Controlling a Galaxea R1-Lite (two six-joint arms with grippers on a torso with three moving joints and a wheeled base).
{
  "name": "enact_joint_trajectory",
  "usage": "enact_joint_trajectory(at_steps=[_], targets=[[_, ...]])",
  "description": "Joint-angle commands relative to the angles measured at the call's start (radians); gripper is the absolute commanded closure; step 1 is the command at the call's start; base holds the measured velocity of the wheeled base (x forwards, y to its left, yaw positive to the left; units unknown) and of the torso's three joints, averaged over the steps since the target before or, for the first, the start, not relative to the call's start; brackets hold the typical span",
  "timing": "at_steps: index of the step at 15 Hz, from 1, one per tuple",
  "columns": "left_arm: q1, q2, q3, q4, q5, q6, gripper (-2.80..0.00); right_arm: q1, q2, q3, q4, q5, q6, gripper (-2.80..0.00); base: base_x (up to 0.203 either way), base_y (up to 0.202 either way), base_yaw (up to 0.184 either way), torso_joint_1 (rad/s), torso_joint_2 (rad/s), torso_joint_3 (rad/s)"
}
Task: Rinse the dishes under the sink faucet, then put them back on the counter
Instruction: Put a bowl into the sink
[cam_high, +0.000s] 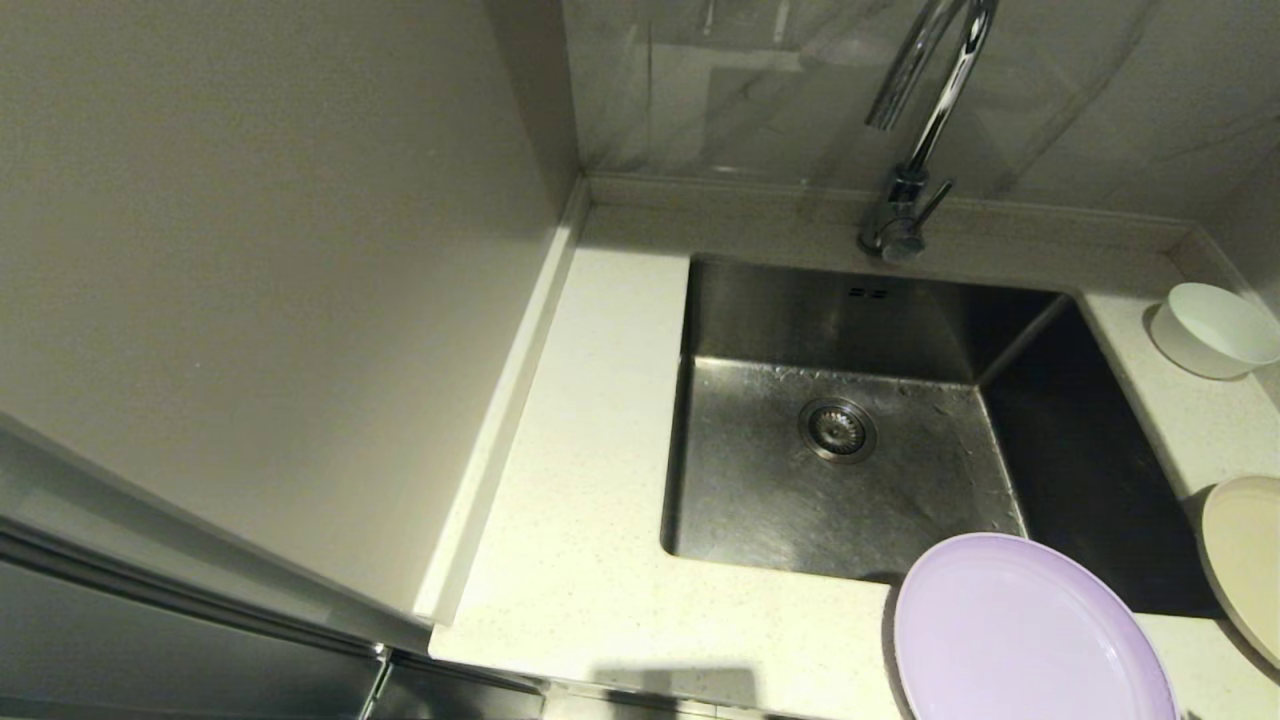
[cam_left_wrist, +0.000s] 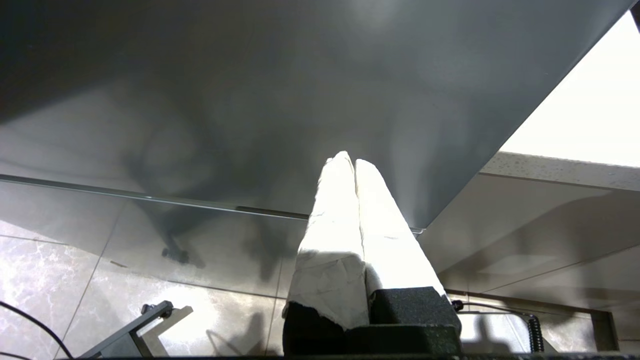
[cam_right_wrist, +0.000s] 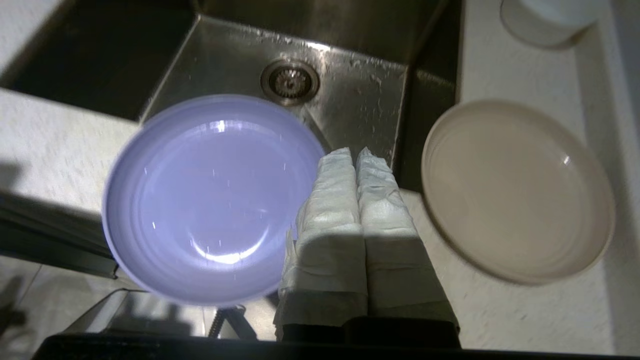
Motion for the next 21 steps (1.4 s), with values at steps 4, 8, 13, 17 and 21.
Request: enact_joint_trajectory(at_steps=[4, 8, 13, 17, 21], targets=[[0.000, -0.003, 0.000, -0.001, 0.000, -0.001, 0.00, -0.012, 0.505, -0.619, 0.174, -0.053, -0.091, 0.00, 0.000, 0.000, 0.000, 0.000, 0.00, 0.000], [0.000, -0.003, 0.000, -0.001, 0.000, 0.000, 0.00, -0.080, 0.827, -1.030, 0.387, -0.168, -0.342, 0.00, 0.000, 0.000, 0.000, 0.000, 0.00, 0.000], [0.000, -0.003, 0.000, -0.001, 0.000, -0.001, 0.00, -0.177, 1.132, -1.317, 0.648, -0.078, -0.448, 0.00, 0.000, 0.000, 0.000, 0.000, 0.00, 0.000], [0.000, -0.003, 0.000, -0.001, 0.000, -0.001, 0.00, -0.272, 1.332, -1.451, 0.687, 0.014, -0.458, -2.80, 0.000, 0.000, 0.000, 0.000, 0.00, 0.000], [0.000, -0.003, 0.000, -0.001, 0.000, 0.000, 0.00, -0.366, 1.523, -1.566, 0.654, 0.038, -0.459, -2.80, 0.000, 0.000, 0.000, 0.000, 0.00, 0.000]])
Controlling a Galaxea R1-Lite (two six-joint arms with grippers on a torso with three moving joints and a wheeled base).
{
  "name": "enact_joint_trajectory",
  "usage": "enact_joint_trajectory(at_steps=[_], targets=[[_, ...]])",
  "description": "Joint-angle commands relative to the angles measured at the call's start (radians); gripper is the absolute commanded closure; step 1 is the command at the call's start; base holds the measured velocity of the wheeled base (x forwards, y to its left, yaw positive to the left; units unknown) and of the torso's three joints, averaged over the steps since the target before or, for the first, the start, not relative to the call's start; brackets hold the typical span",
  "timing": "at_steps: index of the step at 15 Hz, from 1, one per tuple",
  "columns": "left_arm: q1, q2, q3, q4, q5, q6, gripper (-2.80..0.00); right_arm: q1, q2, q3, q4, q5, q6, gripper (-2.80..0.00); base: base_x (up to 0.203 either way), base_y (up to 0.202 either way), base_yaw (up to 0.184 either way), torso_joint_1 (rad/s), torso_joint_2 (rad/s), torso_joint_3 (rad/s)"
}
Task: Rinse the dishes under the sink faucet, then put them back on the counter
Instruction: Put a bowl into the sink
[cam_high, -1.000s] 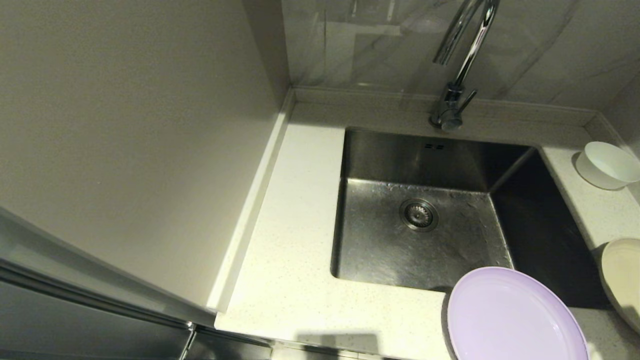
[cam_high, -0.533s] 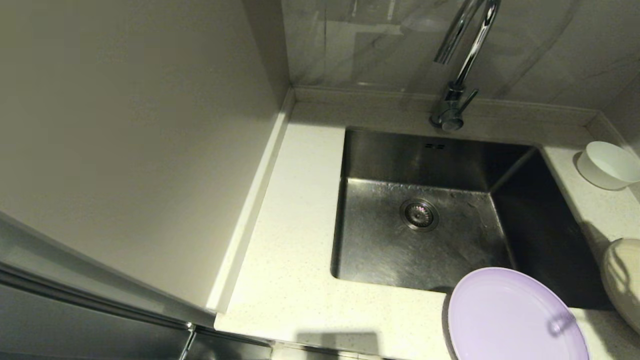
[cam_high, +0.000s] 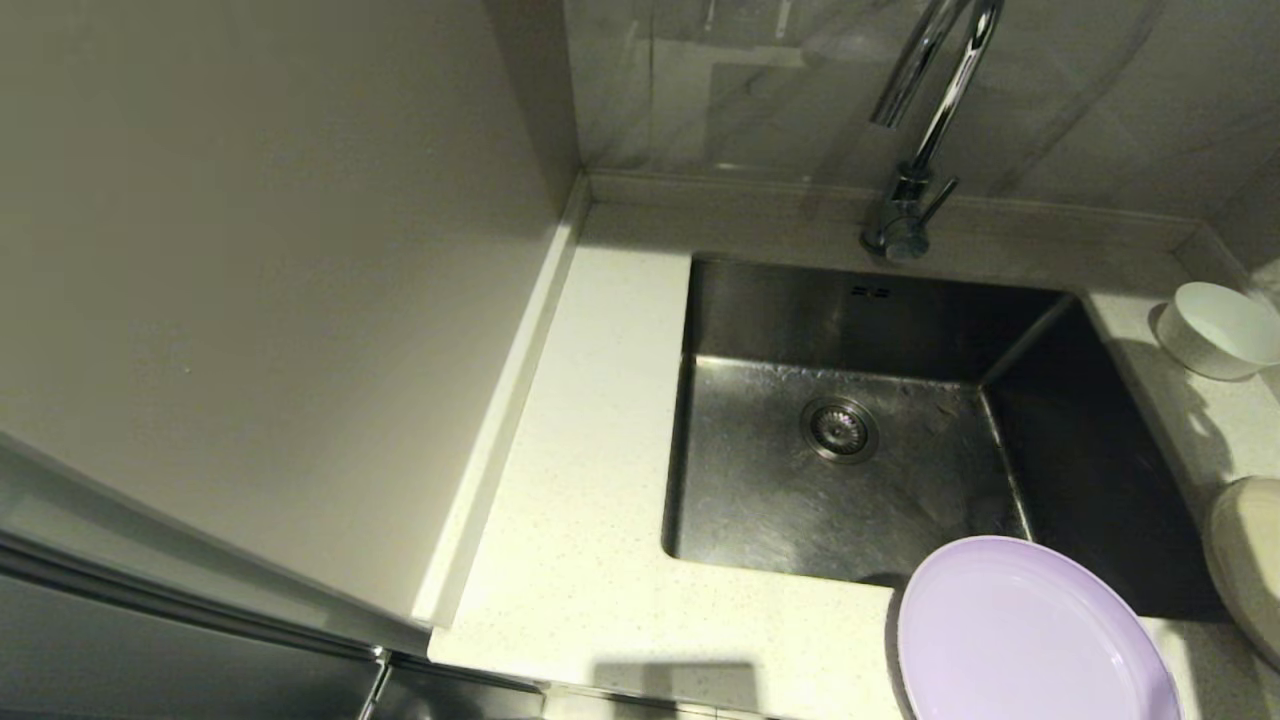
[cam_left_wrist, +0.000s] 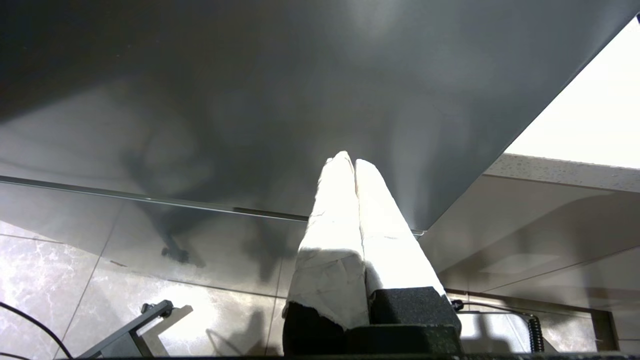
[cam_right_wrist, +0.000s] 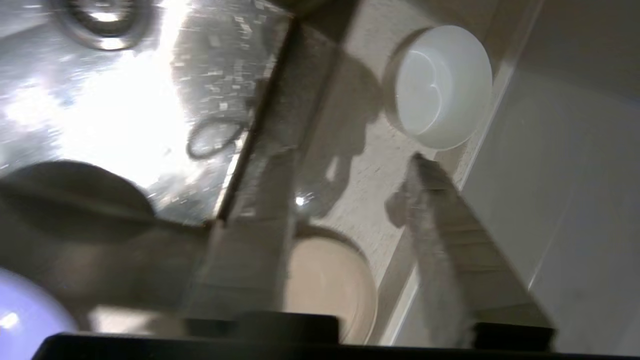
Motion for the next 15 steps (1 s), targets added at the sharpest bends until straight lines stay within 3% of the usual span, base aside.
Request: enact_joint_trajectory(at_steps=[1, 12, 15], targets=[[0.000, -0.003, 0.000, 0.000, 0.000, -0.001, 0.00, -0.049, 0.144, -0.031, -0.048, 0.002, -0.003, -2.80, 0.000, 0.000, 0.000, 0.000, 0.00, 0.000], [0.000, -0.003, 0.000, 0.000, 0.000, -0.001, 0.00, -0.129, 0.406, -0.043, -0.314, 0.014, -0.007, -2.80, 0.000, 0.000, 0.000, 0.000, 0.00, 0.000], [0.000, -0.003, 0.000, 0.000, 0.000, 0.001, 0.00, -0.133, 0.435, -0.044, -0.328, 0.038, -0.010, -2.80, 0.000, 0.000, 0.000, 0.000, 0.00, 0.000]])
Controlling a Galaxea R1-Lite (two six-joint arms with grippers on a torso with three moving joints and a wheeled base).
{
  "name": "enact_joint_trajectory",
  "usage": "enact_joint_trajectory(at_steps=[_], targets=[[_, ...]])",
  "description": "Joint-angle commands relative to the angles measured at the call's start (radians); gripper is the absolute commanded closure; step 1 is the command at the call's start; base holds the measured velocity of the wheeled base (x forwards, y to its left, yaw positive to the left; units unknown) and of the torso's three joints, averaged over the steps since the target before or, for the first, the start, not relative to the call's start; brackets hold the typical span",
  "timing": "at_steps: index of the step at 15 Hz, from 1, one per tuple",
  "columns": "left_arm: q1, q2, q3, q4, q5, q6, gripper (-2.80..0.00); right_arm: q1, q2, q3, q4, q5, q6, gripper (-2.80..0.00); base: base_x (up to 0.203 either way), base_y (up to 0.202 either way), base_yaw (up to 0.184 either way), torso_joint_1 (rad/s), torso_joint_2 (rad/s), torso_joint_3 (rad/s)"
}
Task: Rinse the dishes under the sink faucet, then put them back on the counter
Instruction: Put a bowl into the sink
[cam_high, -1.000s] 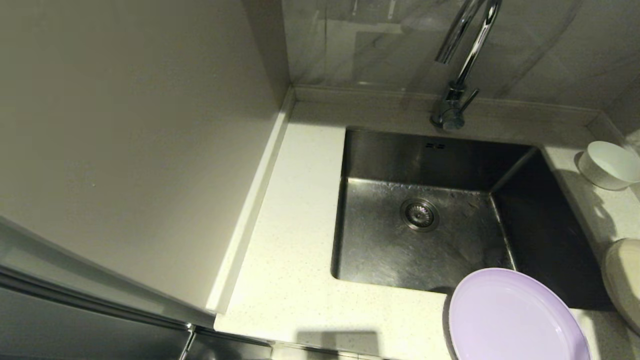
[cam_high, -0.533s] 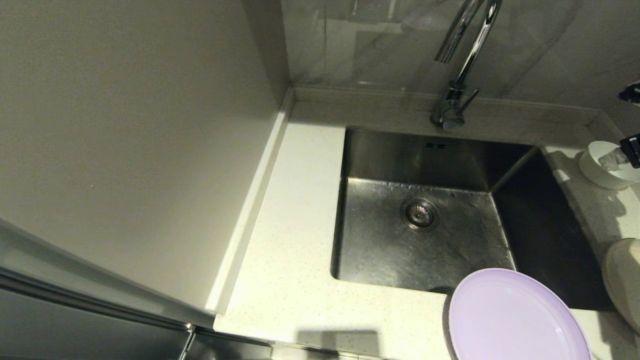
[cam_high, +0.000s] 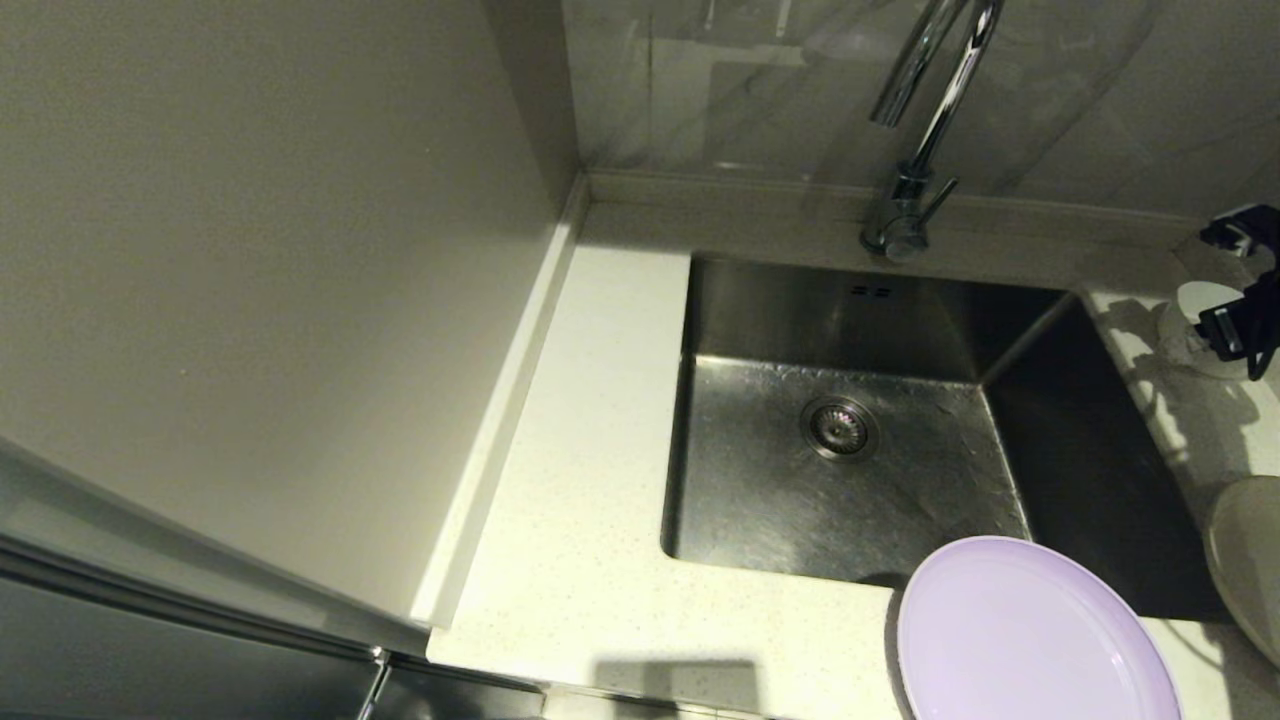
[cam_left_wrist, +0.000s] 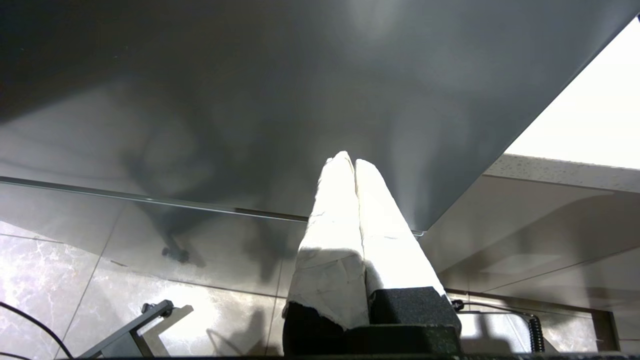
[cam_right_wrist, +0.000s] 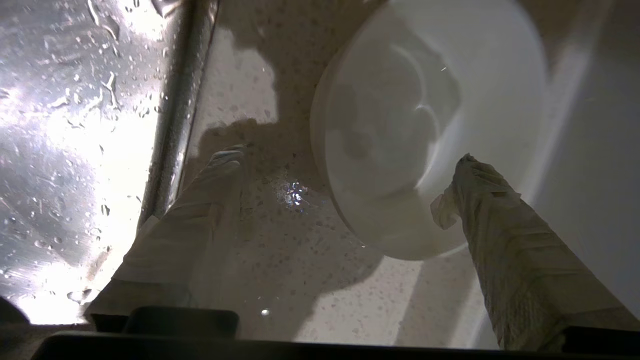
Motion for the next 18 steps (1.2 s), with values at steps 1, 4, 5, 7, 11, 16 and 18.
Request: enact_joint_trajectory(at_steps=[1, 4, 5, 7, 11, 16, 18], targets=[[0.000, -0.003, 0.000, 0.000, 0.000, -0.001, 0.00, 0.000, 0.030, -0.002, -0.006, 0.003, -0.007, -2.80, 0.000, 0.000, 0.000, 0.000, 0.00, 0.000], [-0.002, -0.005, 0.000, 0.000, 0.000, -0.001, 0.00, -0.001, 0.064, -0.002, -0.087, 0.006, -0.046, -2.80, 0.000, 0.000, 0.000, 0.000, 0.00, 0.000], [0.000, -0.003, 0.000, 0.000, 0.000, 0.000, 0.00, -0.001, 0.066, -0.002, -0.089, 0.009, -0.049, 0.00, 0.000, 0.000, 0.000, 0.000, 0.00, 0.000], [0.000, -0.003, 0.000, 0.000, 0.000, -0.001, 0.00, -0.001, 0.059, -0.002, -0.088, 0.027, -0.051, 0.00, 0.000, 0.000, 0.000, 0.000, 0.00, 0.000], [0.000, -0.003, 0.000, 0.000, 0.000, -0.001, 0.00, 0.003, 0.035, 0.000, -0.088, 0.061, -0.052, 0.00, 0.000, 0.000, 0.000, 0.000, 0.00, 0.000], [0.000, -0.003, 0.000, 0.000, 0.000, -0.001, 0.00, 0.032, -0.007, 0.002, -0.070, 0.098, -0.050, 0.00, 0.000, 0.000, 0.000, 0.000, 0.00, 0.000], [0.000, -0.003, 0.000, 0.000, 0.000, -0.001, 0.00, 0.053, -0.034, 0.017, -0.066, 0.101, -0.049, 0.00, 0.000, 0.000, 0.000, 0.000, 0.00, 0.000]])
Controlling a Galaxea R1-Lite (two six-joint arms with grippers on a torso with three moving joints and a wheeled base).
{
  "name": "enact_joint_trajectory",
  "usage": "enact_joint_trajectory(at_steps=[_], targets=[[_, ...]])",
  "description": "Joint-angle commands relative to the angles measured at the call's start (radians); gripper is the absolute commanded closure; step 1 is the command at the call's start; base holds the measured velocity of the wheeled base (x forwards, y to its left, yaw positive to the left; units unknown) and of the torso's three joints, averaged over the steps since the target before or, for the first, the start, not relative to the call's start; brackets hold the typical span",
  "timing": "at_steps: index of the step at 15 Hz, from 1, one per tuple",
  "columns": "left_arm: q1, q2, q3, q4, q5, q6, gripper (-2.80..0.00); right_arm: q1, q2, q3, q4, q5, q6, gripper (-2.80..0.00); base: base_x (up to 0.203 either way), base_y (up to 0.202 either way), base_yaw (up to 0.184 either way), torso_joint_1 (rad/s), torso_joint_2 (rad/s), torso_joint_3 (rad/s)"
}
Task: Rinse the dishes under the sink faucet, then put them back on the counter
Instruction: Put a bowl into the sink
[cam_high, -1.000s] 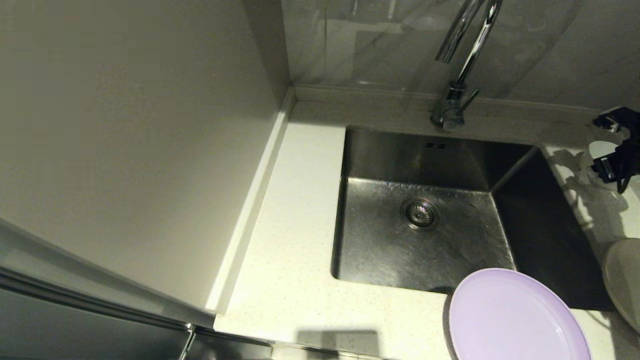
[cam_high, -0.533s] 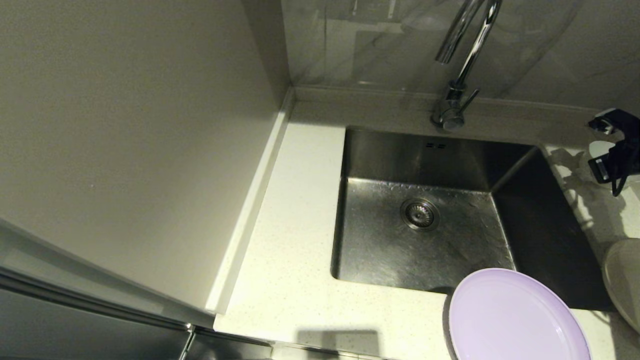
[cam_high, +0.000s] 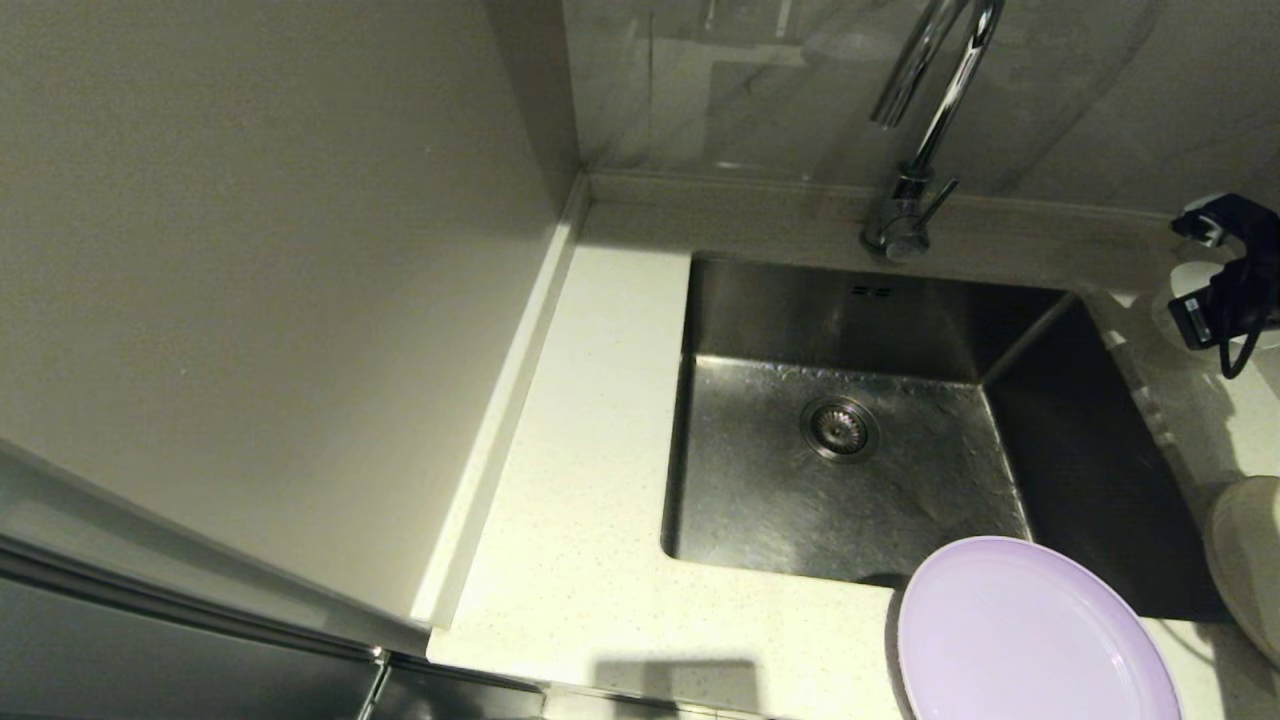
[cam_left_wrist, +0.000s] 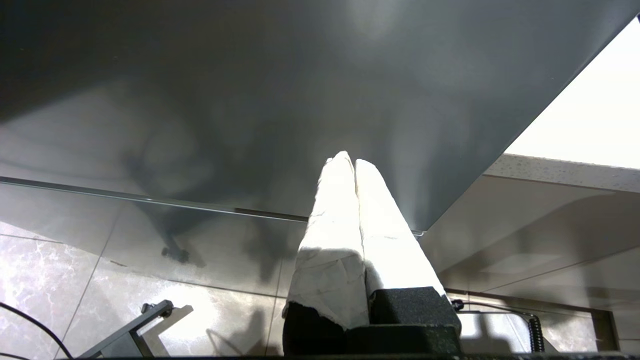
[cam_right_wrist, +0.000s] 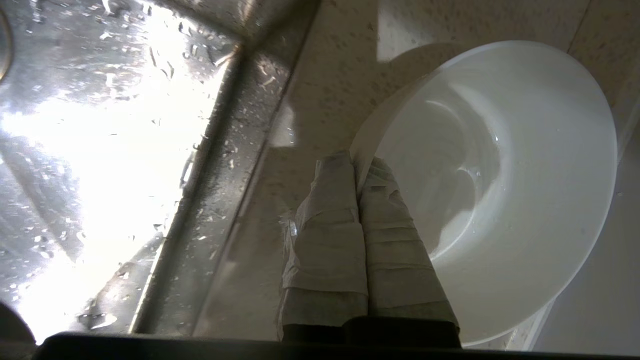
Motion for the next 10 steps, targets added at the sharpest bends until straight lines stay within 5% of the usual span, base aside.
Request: enact_joint_trajectory(at_steps=[1, 10], targets=[[0.000, -0.003, 0.000, 0.000, 0.000, -0.001, 0.00, 0.026, -0.047, 0.018, 0.011, 0.004, -0.002, 0.00, 0.000, 0.000, 0.000, 0.000, 0.00, 0.000], [0.000, -0.003, 0.000, 0.000, 0.000, -0.002, 0.00, 0.341, -0.346, 0.406, 0.013, 0.015, 0.001, 0.00, 0.000, 0.000, 0.000, 0.000, 0.00, 0.000]])
